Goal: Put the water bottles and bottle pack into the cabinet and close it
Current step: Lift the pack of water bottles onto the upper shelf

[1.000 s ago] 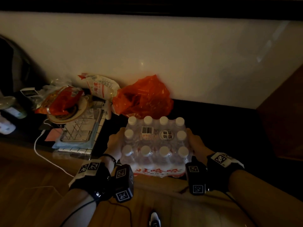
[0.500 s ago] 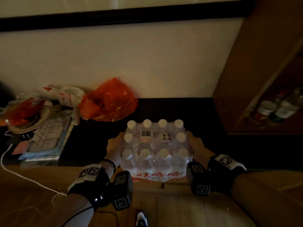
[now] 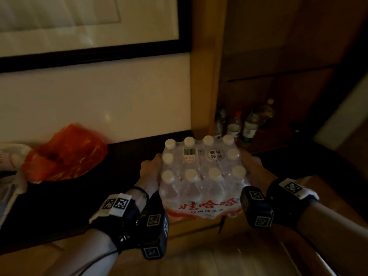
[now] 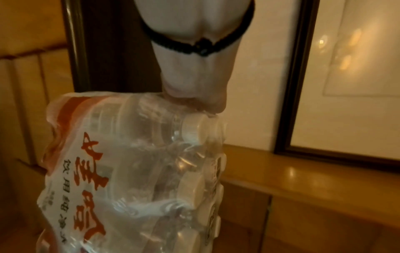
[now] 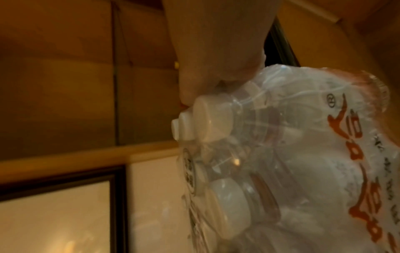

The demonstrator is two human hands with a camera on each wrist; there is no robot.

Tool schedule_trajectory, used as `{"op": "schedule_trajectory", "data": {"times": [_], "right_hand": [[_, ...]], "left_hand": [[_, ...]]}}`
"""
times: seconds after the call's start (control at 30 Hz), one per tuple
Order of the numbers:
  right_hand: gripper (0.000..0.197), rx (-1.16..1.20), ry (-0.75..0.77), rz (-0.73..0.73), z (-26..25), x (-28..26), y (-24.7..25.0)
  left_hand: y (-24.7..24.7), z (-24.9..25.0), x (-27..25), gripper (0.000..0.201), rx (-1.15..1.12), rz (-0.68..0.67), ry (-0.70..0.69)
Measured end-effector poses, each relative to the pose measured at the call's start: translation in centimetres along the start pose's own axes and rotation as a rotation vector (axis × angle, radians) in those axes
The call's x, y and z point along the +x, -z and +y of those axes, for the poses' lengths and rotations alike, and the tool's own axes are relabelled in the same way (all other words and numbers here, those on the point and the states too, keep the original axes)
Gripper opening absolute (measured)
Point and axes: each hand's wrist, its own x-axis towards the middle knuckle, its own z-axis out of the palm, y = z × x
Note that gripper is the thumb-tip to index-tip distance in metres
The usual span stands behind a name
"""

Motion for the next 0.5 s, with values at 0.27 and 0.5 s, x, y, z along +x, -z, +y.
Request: {"op": "schedule_trajectory", "data": {"times": [0.27,0.5], "right_hand": [[0.037,-0.318,0.152,0.216,-3.4,-3.6,8.2],[0.041,-0.226,0.329,0.191,-7.0,-5.4,12.1]], "left_hand": [[-7.1,5.0,-3.7,0.034,-0.003,-0.216,-0.109],[-8.5,9.2,-7.0,0.026,-0.021,-0.333,-0.255]]}}
